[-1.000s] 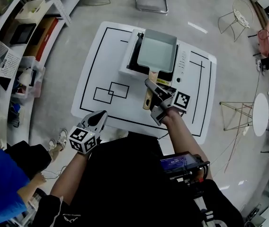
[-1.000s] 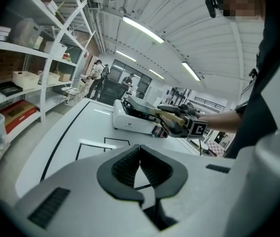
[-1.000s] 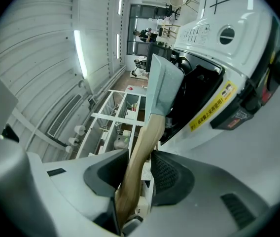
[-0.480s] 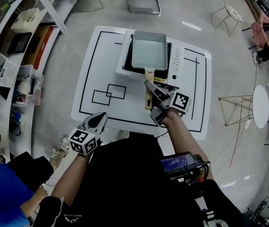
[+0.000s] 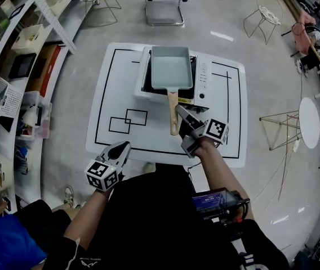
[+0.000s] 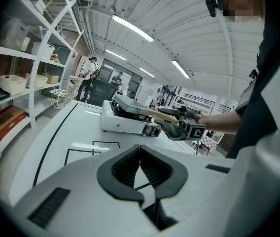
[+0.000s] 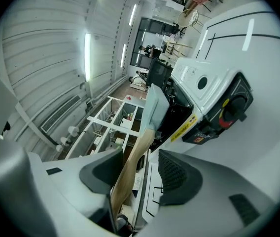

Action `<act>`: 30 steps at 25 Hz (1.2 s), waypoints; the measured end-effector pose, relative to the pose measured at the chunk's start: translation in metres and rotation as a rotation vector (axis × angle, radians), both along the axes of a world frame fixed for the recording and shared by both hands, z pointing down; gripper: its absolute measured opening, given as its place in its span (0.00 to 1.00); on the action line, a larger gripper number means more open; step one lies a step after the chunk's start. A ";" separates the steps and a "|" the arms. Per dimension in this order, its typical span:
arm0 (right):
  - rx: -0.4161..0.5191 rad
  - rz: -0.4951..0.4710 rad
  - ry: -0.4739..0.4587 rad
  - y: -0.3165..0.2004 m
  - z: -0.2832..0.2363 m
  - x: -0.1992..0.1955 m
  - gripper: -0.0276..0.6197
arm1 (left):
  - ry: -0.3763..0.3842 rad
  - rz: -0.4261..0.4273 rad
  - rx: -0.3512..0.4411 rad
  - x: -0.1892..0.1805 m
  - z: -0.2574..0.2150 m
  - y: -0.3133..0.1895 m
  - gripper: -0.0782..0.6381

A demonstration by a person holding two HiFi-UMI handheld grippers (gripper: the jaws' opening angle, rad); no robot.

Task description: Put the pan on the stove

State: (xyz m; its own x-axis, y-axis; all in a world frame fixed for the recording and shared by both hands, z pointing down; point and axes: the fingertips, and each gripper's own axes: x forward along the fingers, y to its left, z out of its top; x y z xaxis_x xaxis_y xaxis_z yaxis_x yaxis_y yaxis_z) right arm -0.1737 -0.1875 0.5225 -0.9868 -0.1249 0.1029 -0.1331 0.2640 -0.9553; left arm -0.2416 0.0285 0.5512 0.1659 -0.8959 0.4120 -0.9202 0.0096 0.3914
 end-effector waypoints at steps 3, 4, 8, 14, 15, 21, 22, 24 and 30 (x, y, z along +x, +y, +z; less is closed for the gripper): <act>0.017 0.033 0.023 -0.003 0.000 0.014 0.40 | -0.002 0.009 0.003 0.001 0.001 -0.002 0.12; 0.028 0.043 0.029 -0.005 -0.001 0.020 0.39 | -0.003 0.011 0.006 0.001 0.000 -0.003 0.12; 0.105 0.088 0.052 -0.011 -0.009 0.042 0.22 | -0.004 0.019 0.026 0.000 -0.004 -0.011 0.12; 0.248 0.114 0.073 -0.012 -0.027 0.071 0.11 | -0.007 0.049 0.057 0.005 -0.012 -0.025 0.12; 0.275 0.112 0.084 -0.011 -0.029 0.075 0.10 | -0.006 0.054 0.063 0.007 -0.013 -0.028 0.12; 0.475 0.109 0.176 -0.004 -0.038 0.105 0.09 | -0.009 0.088 0.097 0.015 -0.023 -0.040 0.12; 0.499 0.112 0.187 -0.003 -0.039 0.111 0.08 | -0.008 0.092 0.103 0.017 -0.024 -0.042 0.12; 0.542 0.117 0.217 0.001 -0.037 0.124 0.08 | -0.007 0.103 0.109 0.022 -0.024 -0.044 0.12; 0.668 0.089 0.309 0.021 -0.030 0.147 0.08 | -0.012 0.124 0.108 0.030 -0.025 -0.044 0.12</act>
State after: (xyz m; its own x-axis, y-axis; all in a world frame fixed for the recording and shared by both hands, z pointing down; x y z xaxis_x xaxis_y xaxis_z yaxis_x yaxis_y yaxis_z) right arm -0.0266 -0.1661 0.4922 -0.9083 -0.3366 0.2484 -0.4181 0.7516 -0.5102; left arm -0.2113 -0.0152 0.5266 0.2736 -0.9080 0.3173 -0.9163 -0.1458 0.3730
